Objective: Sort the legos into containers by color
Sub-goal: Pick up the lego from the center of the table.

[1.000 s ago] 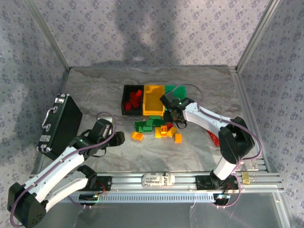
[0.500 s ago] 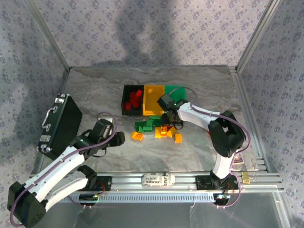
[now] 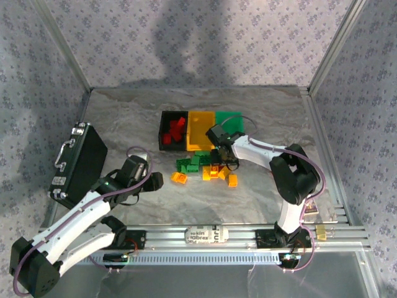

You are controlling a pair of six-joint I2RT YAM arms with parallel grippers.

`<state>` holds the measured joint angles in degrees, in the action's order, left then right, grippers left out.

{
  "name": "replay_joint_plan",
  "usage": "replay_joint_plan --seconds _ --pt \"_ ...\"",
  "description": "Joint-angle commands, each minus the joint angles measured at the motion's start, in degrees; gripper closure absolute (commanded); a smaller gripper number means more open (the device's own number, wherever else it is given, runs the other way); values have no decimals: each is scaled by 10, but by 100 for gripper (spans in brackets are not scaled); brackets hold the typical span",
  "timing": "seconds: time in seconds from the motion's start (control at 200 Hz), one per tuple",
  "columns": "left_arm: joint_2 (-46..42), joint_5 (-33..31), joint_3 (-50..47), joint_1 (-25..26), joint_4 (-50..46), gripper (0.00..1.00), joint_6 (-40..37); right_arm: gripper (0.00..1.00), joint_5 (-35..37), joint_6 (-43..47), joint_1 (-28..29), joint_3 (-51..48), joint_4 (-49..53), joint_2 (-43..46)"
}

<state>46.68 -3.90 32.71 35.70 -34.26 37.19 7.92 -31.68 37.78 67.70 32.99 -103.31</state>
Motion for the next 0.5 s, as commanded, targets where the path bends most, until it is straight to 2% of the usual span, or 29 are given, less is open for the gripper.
replay_joint_plan --seconds 0.0,0.15,0.495 --pt "2 -6 -4 3 6 34 4 49 3 -7 4 -24 17 -9" --pt "3 -5 -4 3 8 35 4 58 0 -8 6 -21 17 -12" --pt "-5 -11 -5 3 3 35 2 67 27 -10 21 -2 49 23"
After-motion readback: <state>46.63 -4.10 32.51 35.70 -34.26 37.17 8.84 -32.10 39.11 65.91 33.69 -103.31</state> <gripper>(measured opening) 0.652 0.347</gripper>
